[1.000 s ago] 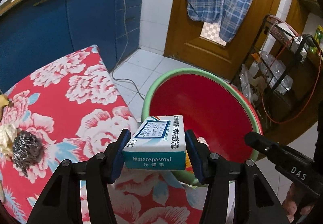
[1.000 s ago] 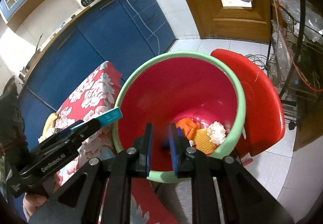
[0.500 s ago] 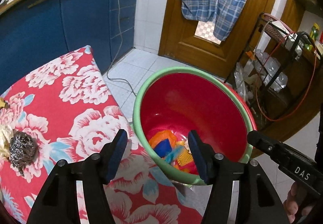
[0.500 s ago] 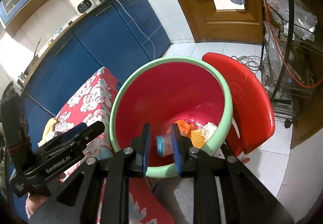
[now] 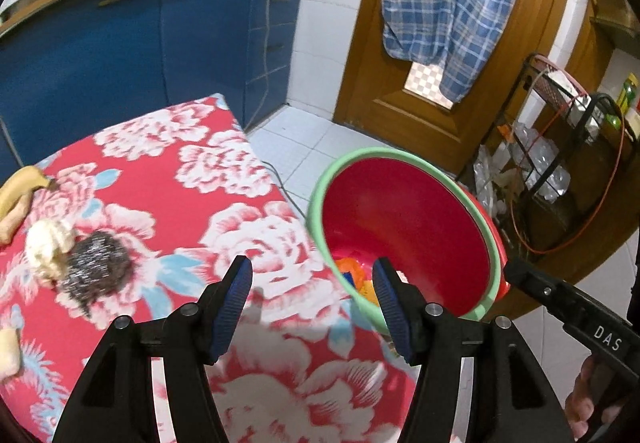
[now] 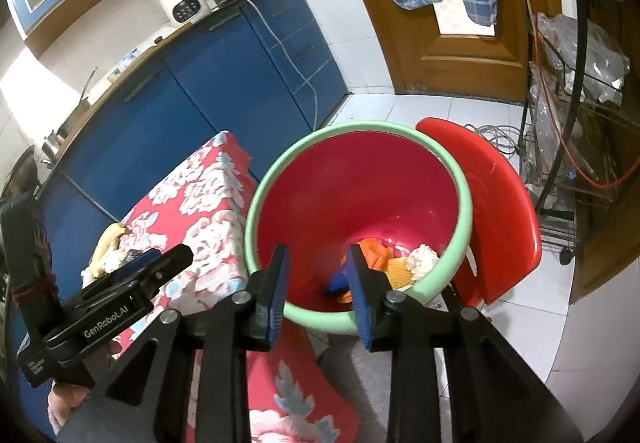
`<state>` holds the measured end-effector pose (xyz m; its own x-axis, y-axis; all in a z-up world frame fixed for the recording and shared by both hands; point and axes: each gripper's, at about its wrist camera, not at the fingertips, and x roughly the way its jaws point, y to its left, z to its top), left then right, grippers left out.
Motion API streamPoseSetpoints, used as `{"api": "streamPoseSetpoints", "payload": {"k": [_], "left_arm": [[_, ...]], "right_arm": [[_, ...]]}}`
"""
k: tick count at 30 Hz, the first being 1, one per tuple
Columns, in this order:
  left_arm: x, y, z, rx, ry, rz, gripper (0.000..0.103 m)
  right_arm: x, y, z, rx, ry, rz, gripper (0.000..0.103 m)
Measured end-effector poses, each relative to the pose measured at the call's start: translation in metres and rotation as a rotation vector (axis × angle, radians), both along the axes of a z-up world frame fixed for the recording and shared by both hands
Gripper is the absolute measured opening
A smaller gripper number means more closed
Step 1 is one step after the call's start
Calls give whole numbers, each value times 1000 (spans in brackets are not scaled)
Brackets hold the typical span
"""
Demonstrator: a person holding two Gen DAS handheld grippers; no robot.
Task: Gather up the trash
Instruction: 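Move both tools back over the table items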
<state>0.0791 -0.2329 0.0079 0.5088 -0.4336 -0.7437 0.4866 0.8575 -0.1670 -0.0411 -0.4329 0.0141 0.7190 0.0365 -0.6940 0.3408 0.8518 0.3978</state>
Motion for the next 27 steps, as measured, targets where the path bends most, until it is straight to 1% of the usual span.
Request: {"api": "streamPoseSetpoints", "payload": {"k": [5, 9, 17, 27], "left_arm": [[-2, 24, 10, -7, -22, 42, 64], [-2, 46, 17, -12, -37, 85, 64], [7, 96, 22, -14, -53, 179, 64], [34, 146, 15, 15, -52, 273, 64]], "right_arm": [[2, 17, 8, -4, -16, 31, 38], [6, 32, 14, -8, -23, 54, 51], [18, 67, 21, -25, -20, 105, 56], [37, 100, 19, -41, 2, 146, 56]]}}
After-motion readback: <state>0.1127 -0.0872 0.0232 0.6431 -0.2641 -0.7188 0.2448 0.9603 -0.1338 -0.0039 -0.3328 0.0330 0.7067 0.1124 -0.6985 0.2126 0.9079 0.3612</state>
